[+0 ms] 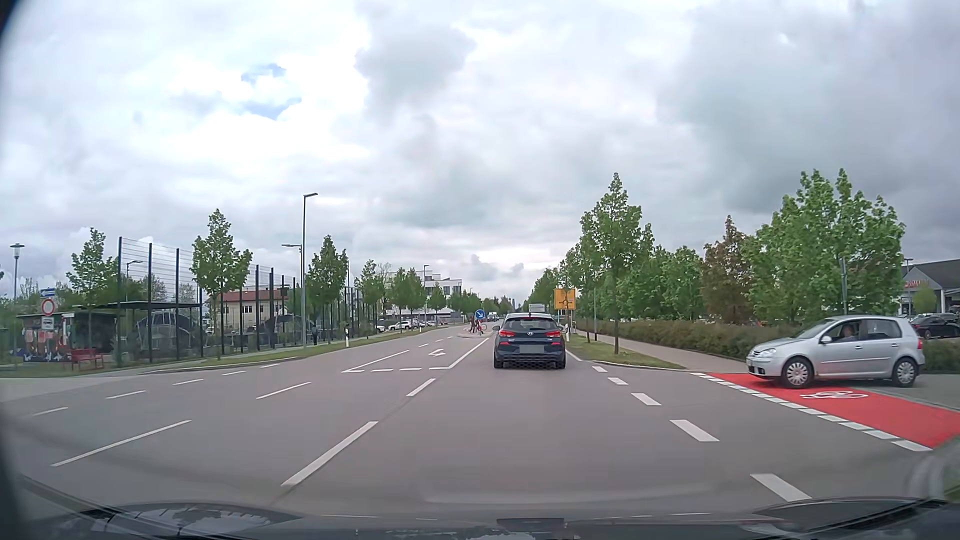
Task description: Follow the waypoints while adhering to traffic rules and regulations
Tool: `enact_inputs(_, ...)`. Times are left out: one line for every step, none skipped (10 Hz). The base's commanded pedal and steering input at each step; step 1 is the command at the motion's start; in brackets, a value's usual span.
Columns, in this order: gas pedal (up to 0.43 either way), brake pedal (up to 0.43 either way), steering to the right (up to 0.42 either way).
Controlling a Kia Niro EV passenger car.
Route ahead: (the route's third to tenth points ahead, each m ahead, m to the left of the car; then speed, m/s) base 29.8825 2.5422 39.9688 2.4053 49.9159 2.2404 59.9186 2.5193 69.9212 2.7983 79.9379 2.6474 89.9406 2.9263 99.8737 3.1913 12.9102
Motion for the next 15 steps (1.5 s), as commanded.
enact_inputs(0.13,0.006,0.0)
enact_inputs(0.13,0.006,0.0)
enact_inputs(0.13,0.006,0.0)
enact_inputs(0.138,0.012,0.0)
enact_inputs(0.138,0.012,0.0)
enact_inputs(0.138,0.006,0.0)
enact_inputs(0.138,0.012,0.0)
enact_inputs(0.138,0.006,0.0)
enact_inputs(0.138,0.006,0.0)
enact_inputs(0.138,0.006,0.0)
enact_inputs(0.138,0.012,0.0)
enact_inputs(0.138,0.012,0.0)
enact_inputs(0.138,0.012,0.001)
enact_inputs(0.138,0.012,0.0)
enact_inputs(0.138,0.006,0.0)
